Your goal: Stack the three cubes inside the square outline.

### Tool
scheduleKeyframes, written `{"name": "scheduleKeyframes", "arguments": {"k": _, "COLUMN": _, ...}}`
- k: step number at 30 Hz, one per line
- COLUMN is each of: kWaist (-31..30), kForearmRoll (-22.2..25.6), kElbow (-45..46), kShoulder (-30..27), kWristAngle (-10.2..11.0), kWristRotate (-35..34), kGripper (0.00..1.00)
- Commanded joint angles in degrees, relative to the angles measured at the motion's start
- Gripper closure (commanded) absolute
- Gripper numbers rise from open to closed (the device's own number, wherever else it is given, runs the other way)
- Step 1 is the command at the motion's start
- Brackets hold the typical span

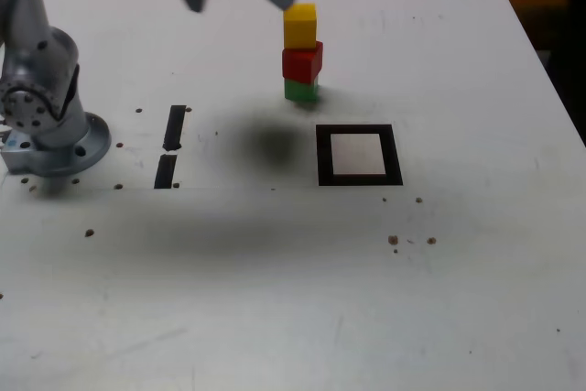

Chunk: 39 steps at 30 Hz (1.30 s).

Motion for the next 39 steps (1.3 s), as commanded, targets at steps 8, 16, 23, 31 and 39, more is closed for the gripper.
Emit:
{"name": "scheduleKeyframes", "arguments": {"k": 8, "kWaist": 3.8, "kForearmRoll": -0.2, "kElbow": -12.0, "kShoulder": 5.1, "kWristAngle": 4.6, "kWristRotate": 0.6, "kGripper": 0.07}}
{"name": "scheduleKeyframes", "arguments": {"k": 16, "kWaist": 6.2, "kForearmRoll": -2.2, "kElbow": -7.8, "kShoulder": 8.8, "kWristAngle": 4.0, "kWristRotate": 0.8, "kGripper": 0.07}}
{"name": "scheduleKeyframes", "arguments": {"k": 23, "kWaist": 6.2, "kForearmRoll": -5.3, "kElbow": -4.3, "kShoulder": 10.2, "kWristAngle": 1.7, "kWristRotate": 0.8, "kGripper": 0.07}}
{"name": "scheduleKeyframes", "arguments": {"k": 31, "kWaist": 6.4, "kForearmRoll": -9.0, "kElbow": -2.1, "kShoulder": 11.4, "kWristAngle": 1.6, "kWristRotate": 0.8, "kGripper": 0.2}}
{"name": "scheduleKeyframes", "arguments": {"k": 39, "kWaist": 6.5, "kForearmRoll": -13.2, "kElbow": -1.6, "kShoulder": 12.1, "kWristAngle": 1.7, "kWristRotate": 0.0, "kGripper": 0.58}}
